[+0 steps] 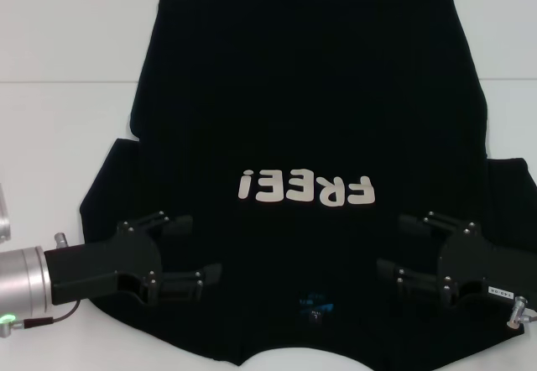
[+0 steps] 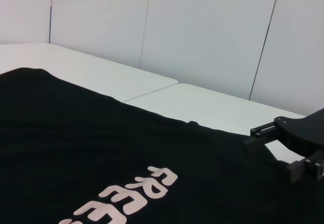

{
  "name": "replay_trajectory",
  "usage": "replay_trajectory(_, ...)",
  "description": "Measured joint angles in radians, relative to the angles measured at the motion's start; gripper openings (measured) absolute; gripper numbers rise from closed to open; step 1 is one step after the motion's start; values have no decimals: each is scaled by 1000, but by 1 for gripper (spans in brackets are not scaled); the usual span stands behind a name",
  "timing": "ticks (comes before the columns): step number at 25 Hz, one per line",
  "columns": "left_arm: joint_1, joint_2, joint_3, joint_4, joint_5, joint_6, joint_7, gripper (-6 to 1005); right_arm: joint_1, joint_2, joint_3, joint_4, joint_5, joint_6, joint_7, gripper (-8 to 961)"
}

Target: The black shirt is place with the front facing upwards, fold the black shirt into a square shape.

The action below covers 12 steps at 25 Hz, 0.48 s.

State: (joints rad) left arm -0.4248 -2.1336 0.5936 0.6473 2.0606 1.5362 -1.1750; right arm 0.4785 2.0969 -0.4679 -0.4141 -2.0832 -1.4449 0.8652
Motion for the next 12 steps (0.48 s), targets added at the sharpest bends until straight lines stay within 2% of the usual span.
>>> replay_trajectory(12, 3, 0, 0, 0, -1, 3, 0, 934, 0, 0, 0, 0, 0, 0, 0, 807)
